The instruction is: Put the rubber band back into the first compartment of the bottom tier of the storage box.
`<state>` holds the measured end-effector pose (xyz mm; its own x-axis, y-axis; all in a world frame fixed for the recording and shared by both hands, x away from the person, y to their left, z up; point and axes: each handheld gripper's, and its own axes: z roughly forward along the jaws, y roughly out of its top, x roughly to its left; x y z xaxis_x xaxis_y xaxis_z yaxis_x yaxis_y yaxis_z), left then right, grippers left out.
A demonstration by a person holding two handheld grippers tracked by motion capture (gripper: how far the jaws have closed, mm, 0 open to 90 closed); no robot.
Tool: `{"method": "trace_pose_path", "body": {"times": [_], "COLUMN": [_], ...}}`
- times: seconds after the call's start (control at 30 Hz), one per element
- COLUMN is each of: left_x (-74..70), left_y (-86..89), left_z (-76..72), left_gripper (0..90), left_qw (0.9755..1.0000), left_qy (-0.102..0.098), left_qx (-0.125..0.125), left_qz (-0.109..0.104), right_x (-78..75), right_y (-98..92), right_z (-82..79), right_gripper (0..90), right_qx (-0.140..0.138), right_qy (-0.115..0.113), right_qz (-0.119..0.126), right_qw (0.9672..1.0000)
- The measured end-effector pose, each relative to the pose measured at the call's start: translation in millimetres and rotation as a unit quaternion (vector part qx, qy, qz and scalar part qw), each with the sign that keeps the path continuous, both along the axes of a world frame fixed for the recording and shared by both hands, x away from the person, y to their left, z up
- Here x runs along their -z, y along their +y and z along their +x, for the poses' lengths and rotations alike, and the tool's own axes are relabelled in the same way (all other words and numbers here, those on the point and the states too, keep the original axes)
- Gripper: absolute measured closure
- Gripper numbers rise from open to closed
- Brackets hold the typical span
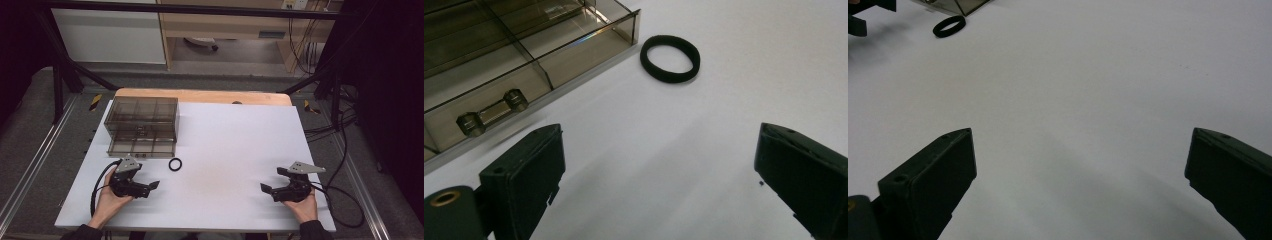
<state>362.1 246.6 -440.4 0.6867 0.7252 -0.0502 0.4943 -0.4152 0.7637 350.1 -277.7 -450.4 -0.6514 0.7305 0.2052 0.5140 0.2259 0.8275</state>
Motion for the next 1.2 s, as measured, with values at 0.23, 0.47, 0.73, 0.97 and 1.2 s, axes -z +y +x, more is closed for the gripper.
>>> {"method": "trace_pose_path", "body": {"times": [0.23, 0.47, 0.73, 0.97, 1.2], "left_x": [-4.4, -11.3, -14.9, -18.2, -20.4], "left_y": [-4.8, -9.3, -14.5, -21.4, -32.3], "left_z": [0.5, 2.3, 5.8, 11.2, 17.5], "left_gripper": [5.6, 5.5, 5.5, 5.8, 6.2], "left_qw": [1.0, 1.0, 1.0, 0.9999, 0.9999], "left_qy": [0.002, 0.0, 0.005, 0.012, 0.016], "left_qx": [0.004, 0.006, 0.007, 0.002, 0.002], "left_qz": [0.001, 0.0, 0.0, -0.005, -0.002], "right_x": [-0.2, -0.3, 0.1, 0.3, 0.2], "right_y": [-0.1, -0.3, 0.3, 0.2, 0.2], "right_z": [-0.2, -0.4, 0.1, 0.3, 0.3], "right_gripper": [0.7, 0.7, 0.7, 0.7, 0.7], "right_qx": [0.001, 0.001, 0.001, 0.001, 0.001], "right_qy": [0.0, 0.0, 0.0, 0.0, -0.001], "right_qz": [-0.001, -0.002, -0.002, -0.005, -0.004], "right_qw": [1.0, 1.0, 1.0, 1.0, 1.0]}}
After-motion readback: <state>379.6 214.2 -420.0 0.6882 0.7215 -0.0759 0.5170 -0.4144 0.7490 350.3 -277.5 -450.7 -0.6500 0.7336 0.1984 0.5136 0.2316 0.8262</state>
